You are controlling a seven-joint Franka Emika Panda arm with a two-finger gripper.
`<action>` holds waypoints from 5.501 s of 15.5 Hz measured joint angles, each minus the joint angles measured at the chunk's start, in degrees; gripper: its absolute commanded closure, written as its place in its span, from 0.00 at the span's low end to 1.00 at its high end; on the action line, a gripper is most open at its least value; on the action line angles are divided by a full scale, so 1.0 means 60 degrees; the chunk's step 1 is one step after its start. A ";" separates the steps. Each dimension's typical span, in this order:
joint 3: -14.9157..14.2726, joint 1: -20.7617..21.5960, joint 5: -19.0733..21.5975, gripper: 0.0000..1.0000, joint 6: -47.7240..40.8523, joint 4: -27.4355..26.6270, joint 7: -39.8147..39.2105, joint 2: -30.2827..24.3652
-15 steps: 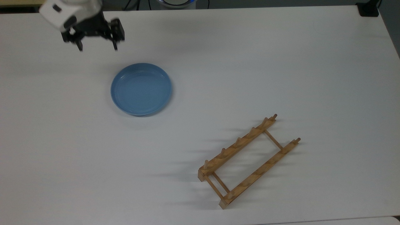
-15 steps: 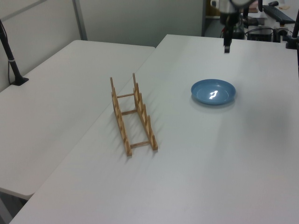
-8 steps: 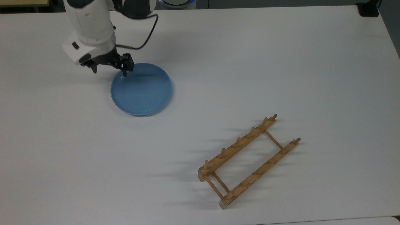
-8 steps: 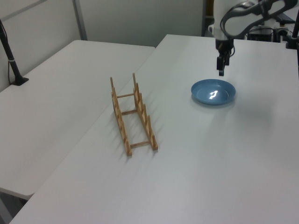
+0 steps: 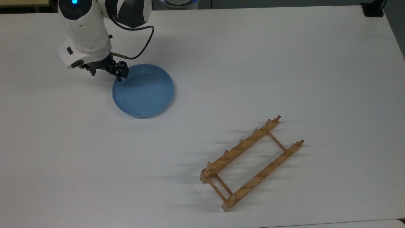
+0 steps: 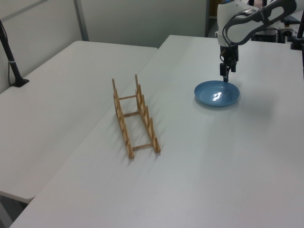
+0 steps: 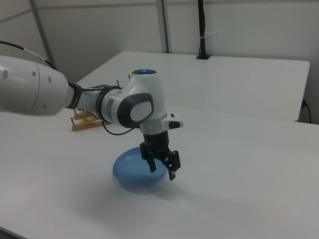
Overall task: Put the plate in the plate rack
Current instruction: 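Close the gripper on the plate rim and tilt the plate up, then lift the plate upright and carry it over the wooden rack, then lower the upright plate between the rack pegs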
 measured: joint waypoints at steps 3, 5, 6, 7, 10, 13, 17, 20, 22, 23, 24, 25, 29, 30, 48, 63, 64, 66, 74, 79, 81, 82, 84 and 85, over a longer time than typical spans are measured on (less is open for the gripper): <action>0.0004 0.0002 0.0000 0.17 0.0144 0.0000 0.0245 0.0322; 0.0017 0.0027 0.0000 0.34 0.0551 -0.0003 0.0511 0.0565; 0.0021 0.0042 0.0001 0.45 0.0738 -0.0002 0.0626 0.0676; 0.0023 0.0053 0.0002 0.57 0.0842 0.0007 0.0689 0.0736; 0.0023 0.0058 0.0001 0.95 0.0877 0.0050 0.0717 0.0750; 0.0022 0.0045 0.0001 1.00 0.0877 0.0089 0.0717 0.0746; 0.0022 0.0041 0.0001 1.00 0.0919 0.0312 0.0717 0.0739; 0.0029 0.0054 0.0001 1.00 0.0936 0.0818 0.0712 0.0472; 0.0069 0.0104 0.0001 1.00 0.0941 0.1112 0.0710 0.0147; 0.0145 0.0121 0.0001 1.00 0.0941 0.1291 0.0711 -0.0062; 0.0252 0.0132 0.0001 1.00 0.0942 0.1462 0.0711 -0.0264; 0.0391 0.0138 0.0002 1.00 0.0942 0.1639 0.0711 -0.0455; 0.1005 0.0277 -0.0007 1.00 0.1052 0.2585 0.1059 -0.0826; 0.1151 0.0375 -0.0059 1.00 0.1364 0.2799 0.1304 -0.0837; 0.2910 0.1786 -1.2748 1.00 0.3243 0.2984 1.3152 0.0085; 0.2916 0.1958 -1.5112 1.00 0.3244 0.5703 1.3498 0.1903; 0.2917 0.1997 -1.5412 1.00 0.3244 0.5960 1.3502 0.2090; 0.2926 0.2050 -1.6020 1.00 0.3329 0.6365 1.3510 0.2469; 0.3097 0.2404 -1.7631 1.00 0.3460 0.6889 1.3711 0.3424; 0.3103 0.2493 -1.7986 1.00 0.3461 0.6908 1.3716 0.3682; 0.3108 0.2493 -1.8101 1.00 0.3461 0.6911 1.3718 0.3749; 0.3111 0.2493 -1.8129 1.00 0.3461 0.6912 1.3719 0.3791; 0.3121 0.2498 -1.8203 0.81 0.3461 0.6915 1.3723 0.3867; 0.3129 0.2508 -1.8219 0.69 0.3460 0.6916 1.3725 0.3880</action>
